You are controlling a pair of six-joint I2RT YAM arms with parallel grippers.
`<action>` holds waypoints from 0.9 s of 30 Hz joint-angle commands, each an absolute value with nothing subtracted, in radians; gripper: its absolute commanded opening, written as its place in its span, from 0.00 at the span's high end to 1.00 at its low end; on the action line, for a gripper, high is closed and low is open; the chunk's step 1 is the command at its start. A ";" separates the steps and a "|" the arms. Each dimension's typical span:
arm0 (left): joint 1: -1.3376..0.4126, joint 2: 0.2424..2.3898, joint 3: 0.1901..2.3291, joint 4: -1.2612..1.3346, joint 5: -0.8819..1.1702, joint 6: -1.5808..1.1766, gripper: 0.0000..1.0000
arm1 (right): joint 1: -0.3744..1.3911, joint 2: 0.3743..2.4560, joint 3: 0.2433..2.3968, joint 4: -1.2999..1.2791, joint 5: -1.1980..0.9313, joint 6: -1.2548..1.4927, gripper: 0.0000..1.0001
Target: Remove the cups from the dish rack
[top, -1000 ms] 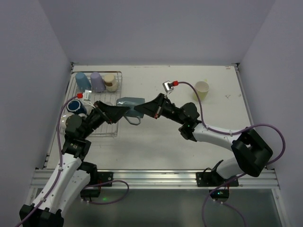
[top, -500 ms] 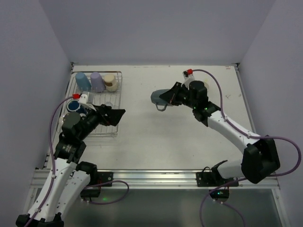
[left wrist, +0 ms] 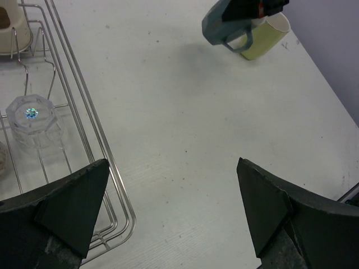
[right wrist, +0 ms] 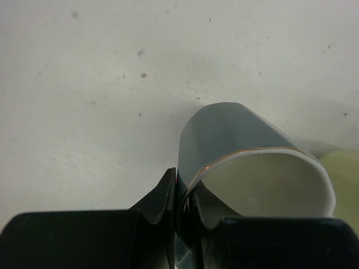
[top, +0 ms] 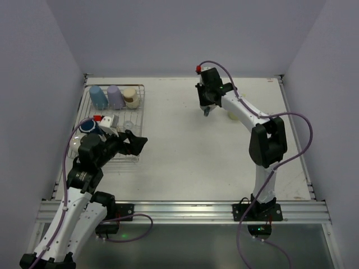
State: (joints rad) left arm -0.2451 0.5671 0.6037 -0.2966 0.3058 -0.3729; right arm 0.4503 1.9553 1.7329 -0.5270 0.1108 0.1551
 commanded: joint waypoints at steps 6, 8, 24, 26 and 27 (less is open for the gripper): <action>-0.258 0.560 0.598 -0.310 0.293 -0.337 0.00 | 0.423 2.043 1.853 -0.644 0.150 0.020 1.00; -0.258 0.560 0.598 -0.314 0.288 -0.339 0.00 | 0.419 2.055 1.845 -0.646 0.134 0.015 1.00; -0.252 0.571 0.672 -0.416 -0.098 -0.406 0.00 | 0.417 1.901 1.772 -0.586 0.074 0.081 0.22; -0.252 0.575 0.692 -0.455 -0.165 -0.416 0.00 | 0.417 1.809 1.682 -0.529 0.019 0.120 0.18; -0.252 0.575 0.715 -0.468 -0.198 -0.426 0.00 | 0.416 1.772 1.645 -0.500 0.006 0.132 0.15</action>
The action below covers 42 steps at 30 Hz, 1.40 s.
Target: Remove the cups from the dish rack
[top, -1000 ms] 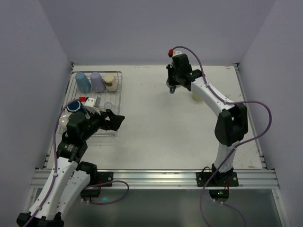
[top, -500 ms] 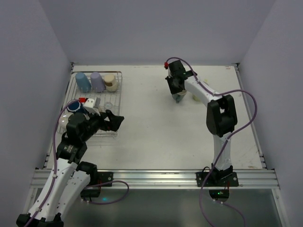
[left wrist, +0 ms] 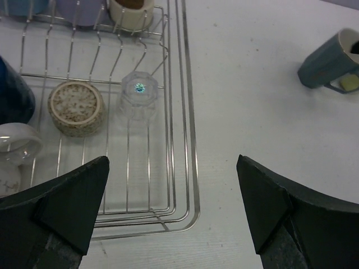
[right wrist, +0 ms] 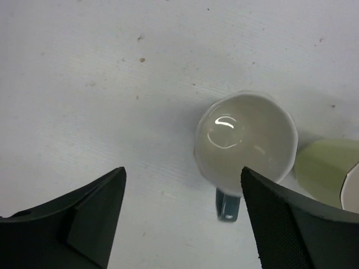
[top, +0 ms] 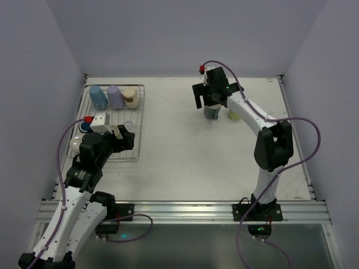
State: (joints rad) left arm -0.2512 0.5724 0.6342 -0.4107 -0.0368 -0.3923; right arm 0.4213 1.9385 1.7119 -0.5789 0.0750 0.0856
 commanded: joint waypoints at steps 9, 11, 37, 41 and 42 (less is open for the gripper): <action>-0.252 0.555 0.795 -0.617 -0.632 -0.489 0.00 | 0.419 1.433 1.243 -0.196 -0.248 0.225 0.01; -0.250 0.601 0.784 -0.630 -0.678 -0.531 0.00 | 0.417 1.424 1.230 -0.196 -0.242 0.222 0.01; 0.110 0.885 0.769 -0.561 -0.635 -0.522 0.00 | 0.449 1.394 1.232 -0.212 -0.406 0.170 0.02; 0.143 0.934 0.758 -0.519 -0.580 -0.503 0.00 | 0.479 1.396 1.238 -0.218 -0.394 0.156 0.02; 0.149 0.948 0.762 -0.515 -0.566 -0.496 0.00 | 0.491 1.393 1.239 -0.215 -0.391 0.152 0.02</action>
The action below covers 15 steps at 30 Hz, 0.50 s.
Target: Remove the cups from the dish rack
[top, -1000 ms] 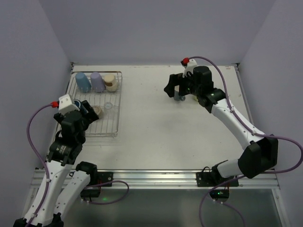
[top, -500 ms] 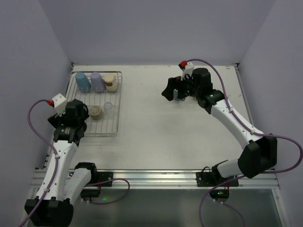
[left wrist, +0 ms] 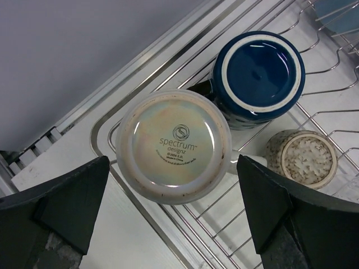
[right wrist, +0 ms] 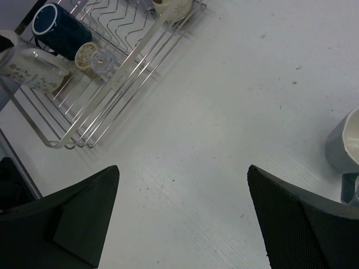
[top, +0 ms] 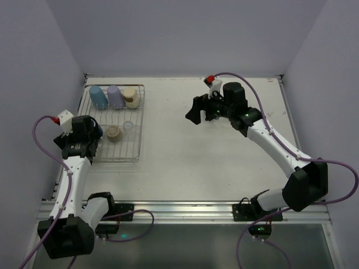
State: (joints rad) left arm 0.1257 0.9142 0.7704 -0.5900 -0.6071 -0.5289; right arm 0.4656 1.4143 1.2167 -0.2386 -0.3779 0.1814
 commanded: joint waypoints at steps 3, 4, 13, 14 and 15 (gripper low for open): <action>0.156 0.979 0.767 -0.514 -0.566 -0.491 0.00 | 0.517 1.394 1.239 -0.212 -0.373 0.137 0.02; 0.164 0.974 0.762 -0.499 -0.569 -0.486 0.00 | 0.520 1.400 1.242 -0.213 -0.370 0.133 0.02; 0.193 1.028 0.736 -0.442 -0.577 -0.480 0.00 | 0.535 1.411 1.252 -0.221 -0.385 0.124 0.02; 0.195 1.034 0.732 -0.437 -0.572 -0.482 0.00 | 0.537 1.411 1.252 -0.221 -0.387 0.123 0.02; 0.198 1.038 0.732 -0.436 -0.572 -0.488 0.00 | 0.540 1.411 1.253 -0.221 -0.385 0.121 0.02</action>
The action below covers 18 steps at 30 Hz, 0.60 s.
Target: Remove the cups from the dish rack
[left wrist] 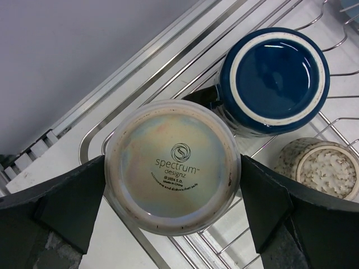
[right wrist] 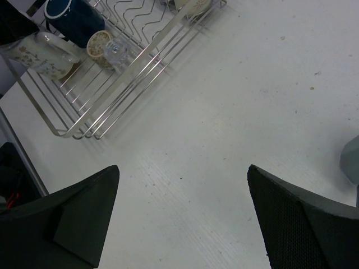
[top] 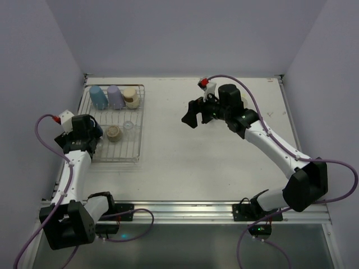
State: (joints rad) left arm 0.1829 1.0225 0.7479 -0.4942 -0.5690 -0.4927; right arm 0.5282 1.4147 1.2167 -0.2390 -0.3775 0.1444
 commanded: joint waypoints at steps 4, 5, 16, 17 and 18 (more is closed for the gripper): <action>0.209 1.066 0.736 -0.425 -0.555 -0.489 0.00 | 0.543 1.410 1.252 -0.222 -0.382 0.120 0.02; 0.209 1.075 0.736 -0.429 -0.548 -0.489 0.00 | 0.543 1.408 1.253 -0.222 -0.382 0.118 0.02; 0.209 0.934 0.716 -0.472 -0.488 -0.474 0.61 | 0.542 1.399 1.249 -0.210 -0.387 0.130 0.02; 0.209 0.917 0.718 -0.477 -0.479 -0.468 0.64 | 0.543 1.399 1.247 -0.209 -0.391 0.133 0.02; 0.209 0.887 0.722 -0.485 -0.468 -0.460 0.68 | 0.543 1.399 1.247 -0.206 -0.393 0.141 0.02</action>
